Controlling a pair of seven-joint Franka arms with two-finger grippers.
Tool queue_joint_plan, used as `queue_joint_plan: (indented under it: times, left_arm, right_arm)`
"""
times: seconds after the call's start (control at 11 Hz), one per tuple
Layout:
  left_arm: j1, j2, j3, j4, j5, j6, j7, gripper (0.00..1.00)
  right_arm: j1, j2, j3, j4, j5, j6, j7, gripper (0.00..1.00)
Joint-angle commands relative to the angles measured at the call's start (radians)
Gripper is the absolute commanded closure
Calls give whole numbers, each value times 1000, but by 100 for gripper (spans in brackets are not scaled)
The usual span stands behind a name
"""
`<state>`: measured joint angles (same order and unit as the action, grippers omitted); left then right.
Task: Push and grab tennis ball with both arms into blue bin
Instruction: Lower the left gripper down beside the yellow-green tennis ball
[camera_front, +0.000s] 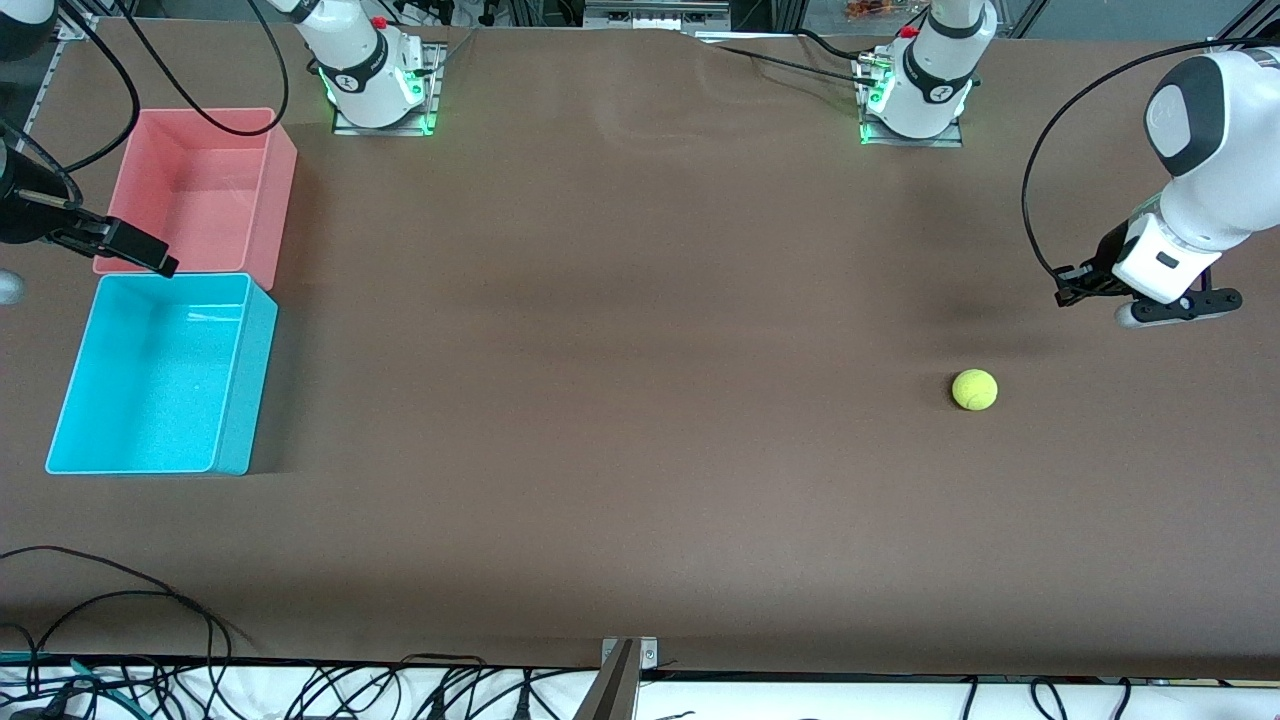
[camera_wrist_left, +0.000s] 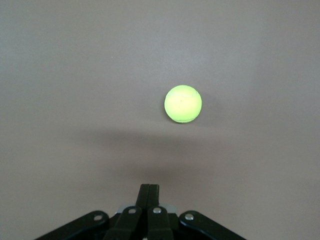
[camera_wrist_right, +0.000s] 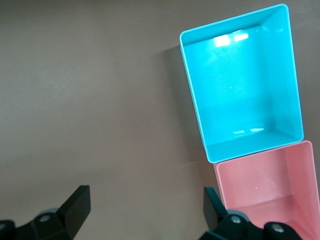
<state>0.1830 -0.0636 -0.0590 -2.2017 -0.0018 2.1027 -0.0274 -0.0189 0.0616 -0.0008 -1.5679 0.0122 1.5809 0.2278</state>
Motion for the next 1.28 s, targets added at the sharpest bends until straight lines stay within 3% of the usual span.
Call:
queue_joint_plan:
  times: [0.0,0.37,1.19]
  left_arm:
    - [6,-30,-5,-44,20,34,117,100]
    - [30,-10,-5,-105,19,172,407,100]
    - [75,93,-4,-151,19,313,1114,100]
  right_arm:
    - [4,-3,1,2,-8,-9,13,0]
    - [5,-3,2,2,-8,-9,15,0]
    - [4,0,1,0,-6,-7,15,0]
